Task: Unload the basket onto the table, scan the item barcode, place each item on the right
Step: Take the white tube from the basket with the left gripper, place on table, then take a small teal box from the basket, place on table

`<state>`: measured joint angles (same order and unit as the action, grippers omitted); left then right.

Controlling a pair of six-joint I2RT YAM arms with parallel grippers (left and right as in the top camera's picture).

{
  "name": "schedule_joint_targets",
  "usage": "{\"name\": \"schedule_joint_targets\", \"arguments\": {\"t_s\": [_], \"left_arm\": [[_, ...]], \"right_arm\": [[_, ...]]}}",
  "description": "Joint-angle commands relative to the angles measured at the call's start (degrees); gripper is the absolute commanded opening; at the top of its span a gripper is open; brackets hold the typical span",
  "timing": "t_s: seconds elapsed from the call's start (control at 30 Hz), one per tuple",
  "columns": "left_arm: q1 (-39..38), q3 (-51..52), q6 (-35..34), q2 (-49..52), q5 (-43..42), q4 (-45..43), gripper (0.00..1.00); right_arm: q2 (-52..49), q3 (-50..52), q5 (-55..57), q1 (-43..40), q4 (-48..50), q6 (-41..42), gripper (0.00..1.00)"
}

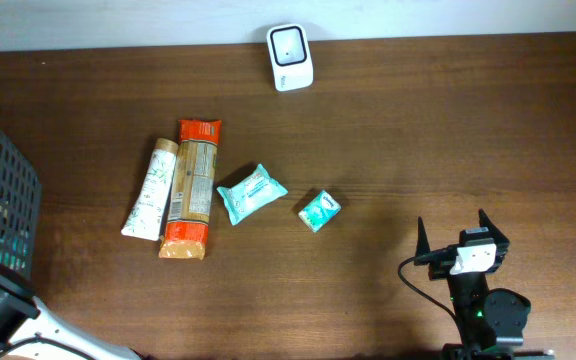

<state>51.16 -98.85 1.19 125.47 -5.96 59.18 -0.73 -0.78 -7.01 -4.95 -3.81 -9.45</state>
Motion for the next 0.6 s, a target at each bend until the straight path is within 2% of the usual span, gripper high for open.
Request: {"name": "schedule_joint_targets", "arguments": {"t_s": [0.0, 0.03, 0.17, 0.4, 0.5, 0.57], "left_arm": [[-0.74, 2.03, 0.48, 1.49, -0.48, 0.44, 0.16], [-0.74, 1.11, -0.44, 1.38, -0.72, 1.38, 0.08], [-0.76, -7.02, -0.48, -0.33, -2.19, 6.69, 0.01], [-0.92, -29.03, -0.48, -9.49, -2.93, 16.44, 0.00], [-2.49, -34.07, -0.46, -16.57, -9.11, 18.16, 0.00], [-8.26, -34.05, -0.26, -21.81, -14.21, 19.08, 0.00]], "right_arm": [[0.37, 0.46, -0.28, -0.33, 0.00, 0.04, 0.99], [0.37, 0.46, -0.28, -0.33, 0.00, 0.04, 0.99], [0.37, 0.46, -0.28, -0.33, 0.00, 0.04, 0.99], [0.37, 0.46, -0.28, -0.33, 0.00, 0.04, 0.99], [0.37, 0.46, -0.28, -0.33, 0.00, 0.02, 0.99], [0.37, 0.46, -0.28, -0.33, 0.00, 0.04, 0.99]]}}
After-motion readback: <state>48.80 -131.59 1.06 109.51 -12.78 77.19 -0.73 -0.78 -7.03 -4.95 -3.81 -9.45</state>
